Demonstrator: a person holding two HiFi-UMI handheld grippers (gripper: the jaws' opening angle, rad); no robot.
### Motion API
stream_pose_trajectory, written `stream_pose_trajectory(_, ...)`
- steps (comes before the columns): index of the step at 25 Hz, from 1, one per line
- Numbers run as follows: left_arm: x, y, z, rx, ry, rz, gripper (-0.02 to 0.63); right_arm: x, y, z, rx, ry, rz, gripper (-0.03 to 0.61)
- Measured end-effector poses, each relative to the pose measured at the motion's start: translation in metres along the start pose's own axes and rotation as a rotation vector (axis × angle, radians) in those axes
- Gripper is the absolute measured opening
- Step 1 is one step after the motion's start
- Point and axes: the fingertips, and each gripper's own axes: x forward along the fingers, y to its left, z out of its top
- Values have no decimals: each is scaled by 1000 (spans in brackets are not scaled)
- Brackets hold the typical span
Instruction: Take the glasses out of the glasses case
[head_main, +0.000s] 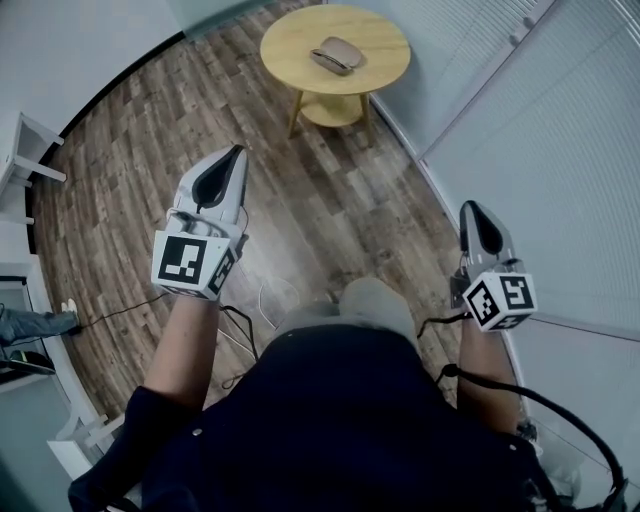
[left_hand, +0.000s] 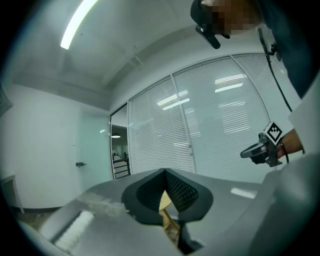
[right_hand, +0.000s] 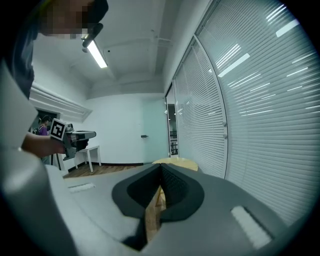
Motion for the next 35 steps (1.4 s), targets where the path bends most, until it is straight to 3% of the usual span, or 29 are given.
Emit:
stream_pose_trajectory(7,-7,1,10,81,2,19,3,11,15,14,-22,-12,62,8)
stream_pose_trajectory(15,-13,25,11,71,-4,69,3,46,24,27,-43,-44,121,8)
stream_pose_trajectory(25,-35,22,26,32,42,138,3,54,41,29,-38,24,221,8)
stream_pose_trajectory(35,-38,16,21,16,65,141,3,54,49,20,-17,54,242,8)
